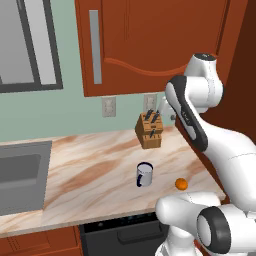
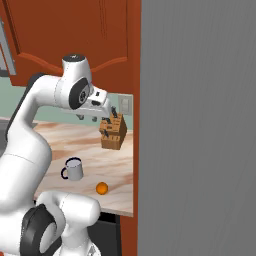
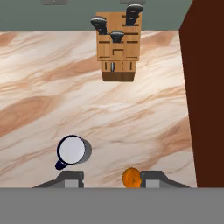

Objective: Pick the mug from the counter and place it inside the microwave. Then close the microwave.

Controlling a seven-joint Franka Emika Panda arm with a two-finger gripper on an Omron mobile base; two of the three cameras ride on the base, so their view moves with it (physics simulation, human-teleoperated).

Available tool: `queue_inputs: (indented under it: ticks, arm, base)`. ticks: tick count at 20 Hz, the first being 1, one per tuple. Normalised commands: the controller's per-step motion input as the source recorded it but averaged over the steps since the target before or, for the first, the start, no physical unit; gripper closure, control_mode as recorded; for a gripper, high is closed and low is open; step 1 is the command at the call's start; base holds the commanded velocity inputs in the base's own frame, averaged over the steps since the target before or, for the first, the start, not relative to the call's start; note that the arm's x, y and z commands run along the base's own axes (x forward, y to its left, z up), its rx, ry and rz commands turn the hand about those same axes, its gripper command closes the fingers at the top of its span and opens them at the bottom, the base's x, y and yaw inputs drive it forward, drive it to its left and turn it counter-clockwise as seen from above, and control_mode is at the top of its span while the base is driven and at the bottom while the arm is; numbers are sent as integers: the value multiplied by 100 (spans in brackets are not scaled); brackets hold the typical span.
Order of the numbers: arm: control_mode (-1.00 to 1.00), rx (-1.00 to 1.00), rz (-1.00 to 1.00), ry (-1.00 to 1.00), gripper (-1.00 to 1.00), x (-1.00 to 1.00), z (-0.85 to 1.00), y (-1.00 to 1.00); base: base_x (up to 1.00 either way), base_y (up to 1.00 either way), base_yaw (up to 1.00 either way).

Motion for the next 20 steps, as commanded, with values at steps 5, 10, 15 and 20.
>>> queue_inputs:
  ticks: [5,10,15,20]
  arm:
    - [-100,0,-2,-3,-100,-23,-1,2]
    - [-100,0,-5,0,-100,-66,-7,6]
    - [-100,1,-4,0,-100,-64,-12,12]
    - [-100,0,-13,1,-100,-23,-8,37]
  base:
    - [0,0,0]
    - [0,0,0]
    - [0,0,0]
    - [0,0,0]
